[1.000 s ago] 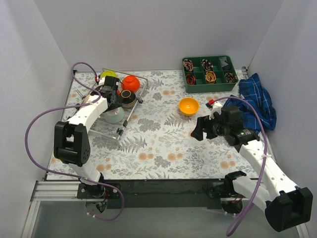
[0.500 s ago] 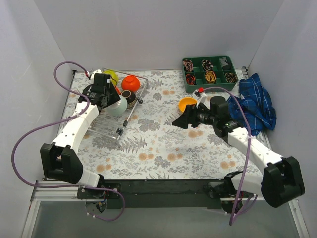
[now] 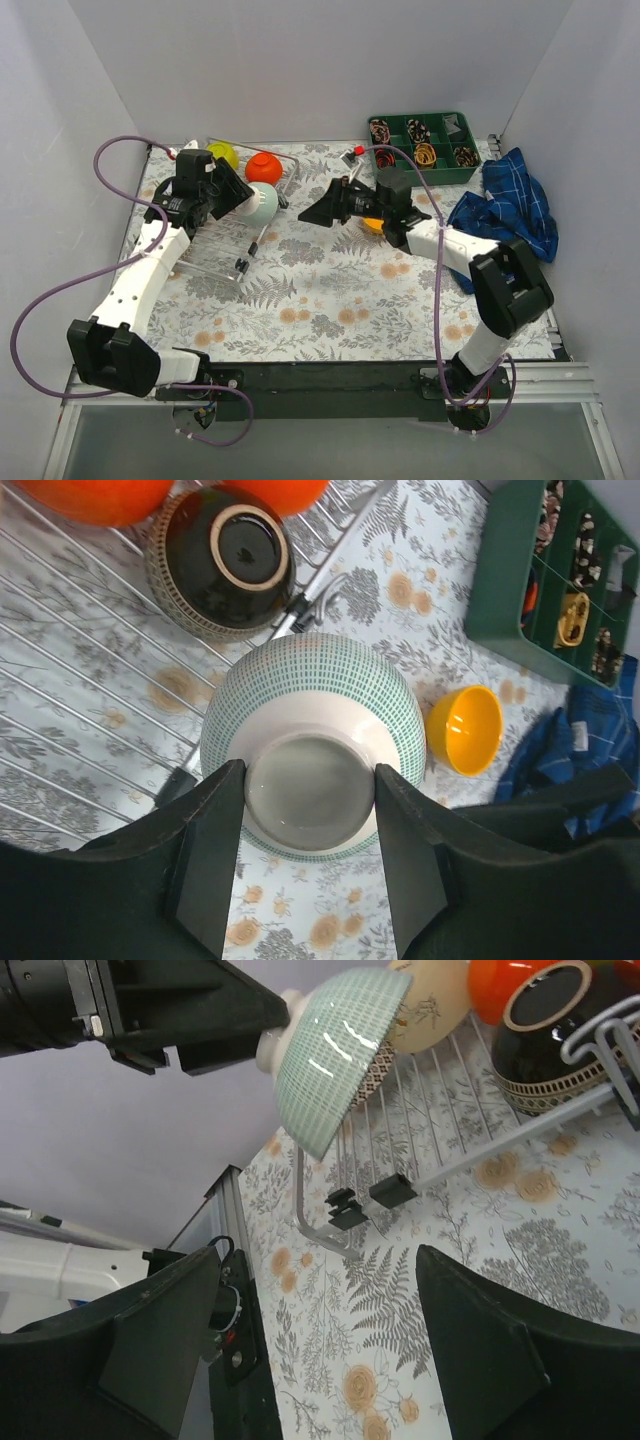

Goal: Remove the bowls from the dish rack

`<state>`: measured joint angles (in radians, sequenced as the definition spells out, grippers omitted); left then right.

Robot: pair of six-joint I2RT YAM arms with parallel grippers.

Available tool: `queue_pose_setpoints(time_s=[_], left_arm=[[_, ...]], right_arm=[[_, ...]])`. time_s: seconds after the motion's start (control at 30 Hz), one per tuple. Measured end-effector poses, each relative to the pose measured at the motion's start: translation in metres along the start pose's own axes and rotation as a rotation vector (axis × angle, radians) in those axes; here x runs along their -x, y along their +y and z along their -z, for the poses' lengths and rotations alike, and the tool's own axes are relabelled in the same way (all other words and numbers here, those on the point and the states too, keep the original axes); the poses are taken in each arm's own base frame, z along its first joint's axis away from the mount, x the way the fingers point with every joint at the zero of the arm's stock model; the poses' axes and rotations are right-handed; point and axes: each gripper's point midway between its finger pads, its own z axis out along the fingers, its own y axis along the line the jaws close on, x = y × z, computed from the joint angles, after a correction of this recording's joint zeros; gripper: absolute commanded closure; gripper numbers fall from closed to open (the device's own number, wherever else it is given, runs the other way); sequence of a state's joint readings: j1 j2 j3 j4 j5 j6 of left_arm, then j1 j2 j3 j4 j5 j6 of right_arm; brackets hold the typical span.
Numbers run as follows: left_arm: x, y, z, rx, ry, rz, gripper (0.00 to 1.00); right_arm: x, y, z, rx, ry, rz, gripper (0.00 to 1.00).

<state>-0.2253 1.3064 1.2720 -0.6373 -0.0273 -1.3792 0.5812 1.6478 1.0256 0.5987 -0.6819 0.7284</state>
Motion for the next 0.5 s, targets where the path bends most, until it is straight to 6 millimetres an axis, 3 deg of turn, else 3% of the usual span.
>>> queue_pose_setpoints(time_s=[0.27, 0.37, 0.47, 0.5], left_arm=[[-0.021, -0.008, 0.0, -0.063, 0.081, 0.091, 1.0], [-0.021, -0.015, 0.002, -0.095, 0.084, 0.126, 1.0], [-0.024, -0.018, 0.006, -0.124, 0.085, 0.156, 1.0], [-0.026, -0.019, 0.007, -0.133, 0.087, 0.164, 1.0]], right_arm=[[0.004, 0.01, -0.045, 0.111, 0.005, 0.0, 0.15], [0.004, 0.008, -0.059, 0.129, 0.013, -0.009, 0.21], [0.002, 0.006, -0.069, 0.146, 0.022, -0.014, 0.39], [0.002, 0.007, -0.071, 0.151, 0.023, -0.017, 0.55]])
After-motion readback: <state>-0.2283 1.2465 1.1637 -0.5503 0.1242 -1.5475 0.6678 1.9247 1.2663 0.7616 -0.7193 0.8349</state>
